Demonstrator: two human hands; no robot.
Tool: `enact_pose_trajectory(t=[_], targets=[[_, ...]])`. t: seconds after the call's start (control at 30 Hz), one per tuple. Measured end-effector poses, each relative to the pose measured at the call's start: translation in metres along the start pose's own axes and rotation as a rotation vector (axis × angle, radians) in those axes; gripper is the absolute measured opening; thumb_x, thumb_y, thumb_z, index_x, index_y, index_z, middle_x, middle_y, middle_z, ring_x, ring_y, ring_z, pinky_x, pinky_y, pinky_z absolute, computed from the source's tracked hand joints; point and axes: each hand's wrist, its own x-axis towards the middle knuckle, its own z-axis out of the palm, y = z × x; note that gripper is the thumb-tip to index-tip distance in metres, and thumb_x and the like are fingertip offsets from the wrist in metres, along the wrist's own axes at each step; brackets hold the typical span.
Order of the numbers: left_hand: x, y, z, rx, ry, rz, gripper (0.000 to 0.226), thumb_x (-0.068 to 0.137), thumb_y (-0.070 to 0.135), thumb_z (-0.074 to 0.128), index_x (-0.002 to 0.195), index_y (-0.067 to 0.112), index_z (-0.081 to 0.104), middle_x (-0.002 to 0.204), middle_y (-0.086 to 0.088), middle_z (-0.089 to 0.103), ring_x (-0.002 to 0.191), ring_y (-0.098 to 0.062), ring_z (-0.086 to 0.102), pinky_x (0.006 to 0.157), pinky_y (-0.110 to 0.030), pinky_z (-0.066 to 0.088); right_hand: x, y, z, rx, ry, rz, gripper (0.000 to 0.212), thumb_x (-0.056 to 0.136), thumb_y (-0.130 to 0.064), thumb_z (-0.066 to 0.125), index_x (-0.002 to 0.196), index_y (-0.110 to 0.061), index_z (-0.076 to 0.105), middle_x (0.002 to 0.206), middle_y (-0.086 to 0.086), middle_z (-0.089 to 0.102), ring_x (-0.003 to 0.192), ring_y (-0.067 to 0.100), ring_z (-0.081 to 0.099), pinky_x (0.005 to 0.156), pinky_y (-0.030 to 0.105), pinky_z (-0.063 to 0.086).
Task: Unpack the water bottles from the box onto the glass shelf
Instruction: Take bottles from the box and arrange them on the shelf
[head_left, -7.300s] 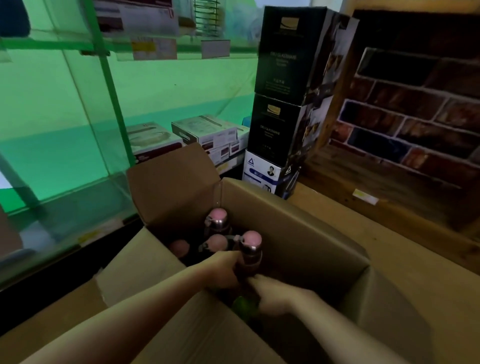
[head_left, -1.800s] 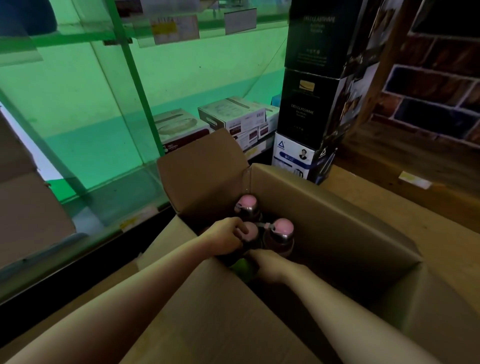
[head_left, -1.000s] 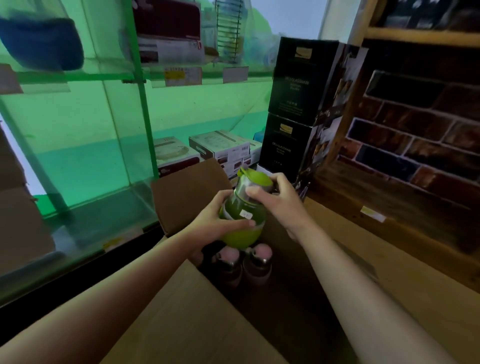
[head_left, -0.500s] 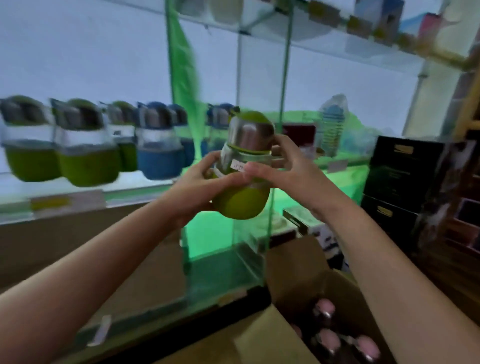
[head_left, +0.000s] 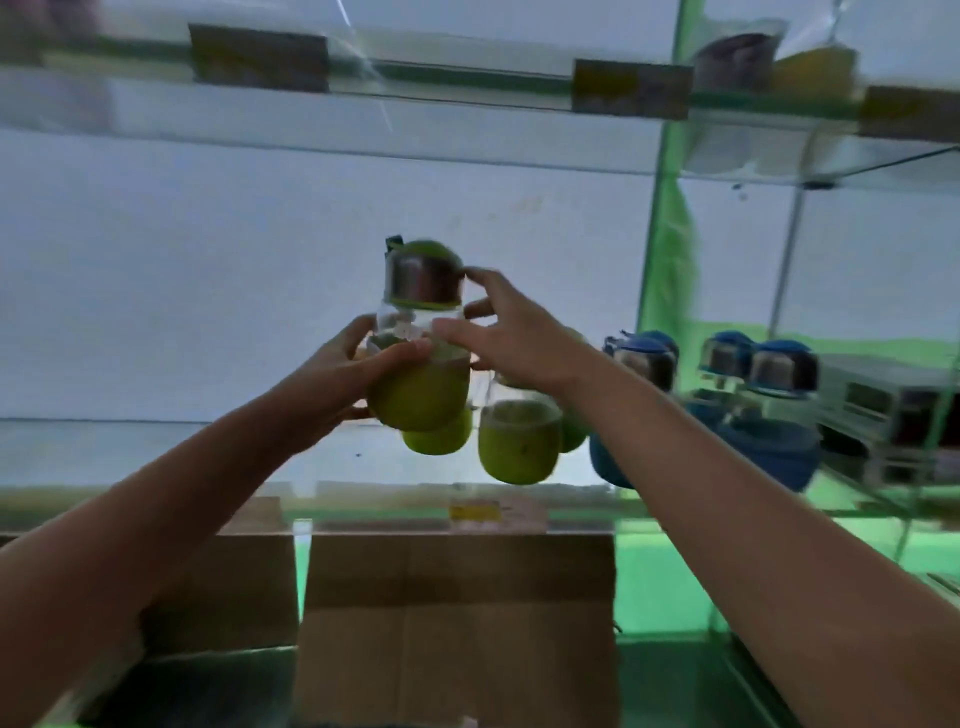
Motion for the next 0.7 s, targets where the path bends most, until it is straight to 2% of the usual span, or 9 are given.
enact_pose_trajectory(t=[0.07, 0.13, 0.27, 0.33, 0.4, 0.53, 0.63, 0.7], targets=[[0.002, -0.020, -0.017, 0.007, 0.024, -0.038, 0.086, 0.052, 0.057, 0.075, 0.128, 0.030, 0.046, 0.120, 0.001, 0.062, 0.107, -0.019, 0.063, 0.072, -0.030, 0.054, 0.016, 0.006, 0.024, 0.017, -0.064, 0.035, 0.064, 0.087, -0.041, 0.058, 0.142, -0.024, 0.030, 0.133, 0.009, 0.051, 0.117, 0.030, 0.054, 0.100, 0.048, 0.045], [0.005, -0.038, -0.028, 0.031, 0.025, -0.070, 0.093, 0.043, 0.060, 0.075, 0.126, 0.028, 0.047, 0.118, -0.002, 0.063, 0.103, -0.018, 0.064, 0.071, -0.028, 0.056, 0.026, 0.011, 0.041, 0.032, -0.105, 0.083, 0.057, 0.087, -0.039, 0.055, 0.137, -0.020, 0.037, 0.130, 0.011, 0.054, 0.117, 0.030, 0.054, 0.099, 0.050, 0.045], [0.007, -0.061, -0.040, 0.052, -0.014, -0.132, 0.082, 0.047, 0.055, 0.074, 0.120, 0.029, 0.048, 0.113, -0.007, 0.063, 0.098, -0.018, 0.064, 0.064, -0.024, 0.057, 0.035, 0.022, 0.059, 0.048, -0.195, 0.194, 0.053, 0.083, -0.035, 0.048, 0.131, -0.016, 0.038, 0.118, 0.013, 0.056, 0.108, 0.029, 0.057, 0.094, 0.051, 0.049], [0.009, -0.070, -0.041, 0.048, -0.026, -0.157, 0.077, 0.057, 0.049, 0.081, 0.122, 0.028, 0.047, 0.114, -0.010, 0.063, 0.098, -0.019, 0.065, 0.065, -0.024, 0.058, 0.037, 0.028, 0.063, 0.064, -0.208, 0.222, 0.044, 0.086, -0.029, 0.045, 0.128, -0.017, 0.039, 0.115, 0.012, 0.055, 0.104, 0.027, 0.058, 0.093, 0.050, 0.050], [0.010, -0.076, -0.041, 0.049, -0.026, -0.169, 0.068, 0.067, 0.043, 0.079, 0.124, 0.028, 0.045, 0.115, -0.011, 0.063, 0.100, -0.022, 0.065, 0.068, -0.026, 0.058, 0.038, 0.032, 0.066, 0.064, -0.204, 0.226, 0.041, 0.089, -0.025, 0.043, 0.129, -0.019, 0.038, 0.119, 0.012, 0.053, 0.104, 0.027, 0.058, 0.094, 0.048, 0.050], [0.013, -0.075, -0.042, 0.100, -0.020, -0.178, 0.077, 0.059, 0.050, 0.079, 0.125, 0.030, 0.045, 0.115, -0.010, 0.062, 0.102, -0.023, 0.064, 0.074, -0.031, 0.059, 0.035, 0.033, 0.065, 0.065, -0.179, 0.205, 0.050, 0.089, -0.020, 0.044, 0.138, -0.018, 0.034, 0.124, 0.011, 0.053, 0.108, 0.027, 0.057, 0.096, 0.047, 0.049], [0.012, -0.070, -0.040, 0.217, 0.068, -0.177, 0.078, 0.064, 0.042, 0.082, 0.128, 0.024, 0.040, 0.116, -0.007, 0.056, 0.103, -0.022, 0.059, 0.077, -0.031, 0.055, 0.029, 0.032, 0.059, 0.052, -0.175, 0.171, 0.053, 0.088, -0.023, 0.049, 0.138, -0.020, 0.034, 0.129, 0.008, 0.052, 0.112, 0.026, 0.055, 0.097, 0.048, 0.048], [0.009, -0.061, -0.035, 0.368, 0.224, -0.139, 0.078, 0.066, 0.036, 0.080, 0.127, 0.016, 0.034, 0.119, -0.007, 0.046, 0.104, -0.022, 0.052, 0.076, -0.027, 0.050, 0.021, 0.031, 0.051, 0.044, -0.147, 0.141, 0.053, 0.089, -0.023, 0.053, 0.138, -0.021, 0.034, 0.129, 0.003, 0.050, 0.112, 0.026, 0.055, 0.096, 0.047, 0.048]])
